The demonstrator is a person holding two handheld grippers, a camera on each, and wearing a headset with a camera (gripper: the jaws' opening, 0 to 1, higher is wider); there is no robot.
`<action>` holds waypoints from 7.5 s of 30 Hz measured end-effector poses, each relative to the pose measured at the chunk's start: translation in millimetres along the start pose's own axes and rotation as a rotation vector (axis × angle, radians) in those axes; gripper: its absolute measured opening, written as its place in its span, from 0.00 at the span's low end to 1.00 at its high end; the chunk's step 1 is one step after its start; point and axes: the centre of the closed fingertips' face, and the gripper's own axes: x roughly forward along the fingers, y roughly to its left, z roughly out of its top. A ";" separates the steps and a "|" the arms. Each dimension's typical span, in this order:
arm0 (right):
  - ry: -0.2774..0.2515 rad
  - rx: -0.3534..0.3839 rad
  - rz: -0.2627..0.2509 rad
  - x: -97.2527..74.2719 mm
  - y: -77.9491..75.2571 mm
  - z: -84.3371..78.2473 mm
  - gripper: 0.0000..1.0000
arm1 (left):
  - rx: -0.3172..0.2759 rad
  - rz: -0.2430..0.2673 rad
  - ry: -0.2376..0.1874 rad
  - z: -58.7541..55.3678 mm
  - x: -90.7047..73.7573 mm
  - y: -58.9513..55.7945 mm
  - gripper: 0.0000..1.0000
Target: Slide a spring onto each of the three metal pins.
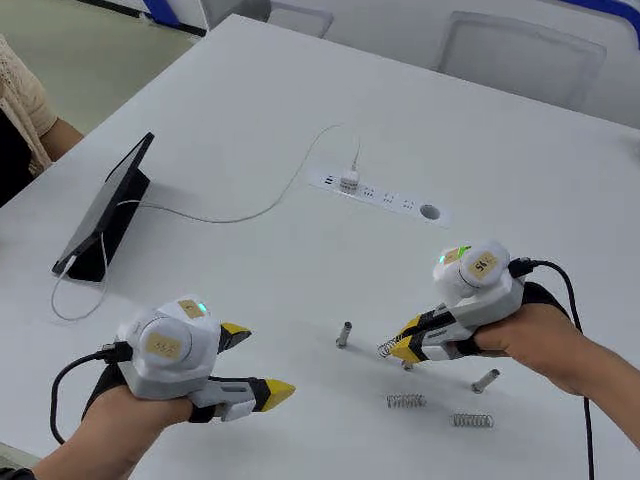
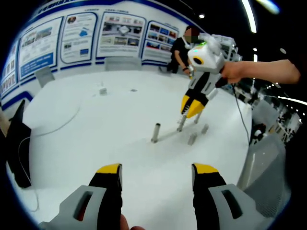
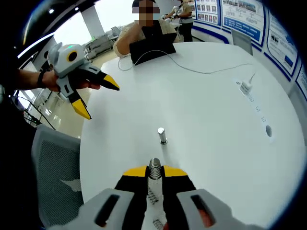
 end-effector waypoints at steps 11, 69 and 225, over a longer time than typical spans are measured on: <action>0.009 -0.036 0.011 9.0 -10.6 17.2 0.12 | -0.017 0.000 0.009 -7.6 -0.2 0.4 0.60; 0.073 -0.178 0.034 47.3 -7.3 48.6 0.12 | -0.066 0.004 0.005 -16.9 -6.9 2.3 0.63; -0.449 0.458 -0.323 -54.4 29.9 -105.0 0.80 | -0.051 -0.047 0.016 11.4 22.1 -42.4 0.69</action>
